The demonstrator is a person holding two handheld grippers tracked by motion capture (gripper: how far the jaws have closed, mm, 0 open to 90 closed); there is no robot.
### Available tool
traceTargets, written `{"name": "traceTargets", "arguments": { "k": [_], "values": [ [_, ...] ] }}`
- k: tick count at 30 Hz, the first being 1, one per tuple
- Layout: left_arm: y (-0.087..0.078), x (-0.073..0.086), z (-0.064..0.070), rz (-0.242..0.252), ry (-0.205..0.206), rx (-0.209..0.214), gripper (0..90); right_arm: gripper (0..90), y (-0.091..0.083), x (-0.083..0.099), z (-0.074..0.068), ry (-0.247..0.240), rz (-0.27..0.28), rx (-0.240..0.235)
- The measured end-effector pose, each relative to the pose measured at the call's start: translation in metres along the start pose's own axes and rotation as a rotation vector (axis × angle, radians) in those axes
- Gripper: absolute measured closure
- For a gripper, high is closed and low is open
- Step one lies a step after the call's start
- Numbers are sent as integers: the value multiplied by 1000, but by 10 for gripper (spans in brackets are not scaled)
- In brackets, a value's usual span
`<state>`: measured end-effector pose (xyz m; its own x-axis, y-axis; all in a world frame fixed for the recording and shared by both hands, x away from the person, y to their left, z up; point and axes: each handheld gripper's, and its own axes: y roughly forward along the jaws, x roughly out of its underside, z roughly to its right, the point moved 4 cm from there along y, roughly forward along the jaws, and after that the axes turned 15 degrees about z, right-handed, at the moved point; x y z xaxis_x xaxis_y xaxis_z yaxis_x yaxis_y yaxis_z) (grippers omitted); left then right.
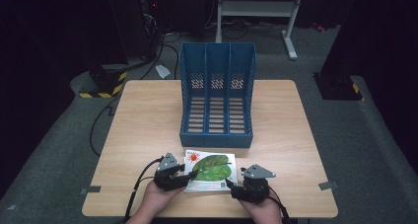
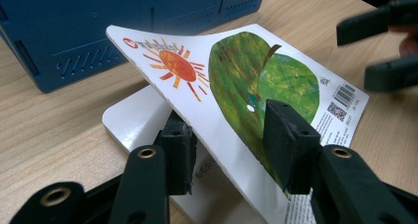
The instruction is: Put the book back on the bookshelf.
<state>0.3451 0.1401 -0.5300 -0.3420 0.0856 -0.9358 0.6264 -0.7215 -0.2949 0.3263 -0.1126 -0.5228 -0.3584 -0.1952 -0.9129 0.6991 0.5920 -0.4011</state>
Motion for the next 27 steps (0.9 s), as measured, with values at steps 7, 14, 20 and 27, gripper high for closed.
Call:
{"name": "traceTargets", "arguments": {
  "k": [7, 14, 20, 27],
  "values": [
    [-4, -1, 3, 26, 35, 10, 596, 269, 7, -9, 11, 22, 24, 14],
    [-7, -4, 8, 59, 84, 22, 613, 291, 2, 3, 16, 34, 41, 8],
    [-8, -6, 10, 72, 110, 22, 614, 289, 3, 3, 16, 46, 46, 3],
    [-10, -8, 13, 89, 136, 29, 615, 280, 9, 5, 14, 66, 32, -9]
  ]
}}
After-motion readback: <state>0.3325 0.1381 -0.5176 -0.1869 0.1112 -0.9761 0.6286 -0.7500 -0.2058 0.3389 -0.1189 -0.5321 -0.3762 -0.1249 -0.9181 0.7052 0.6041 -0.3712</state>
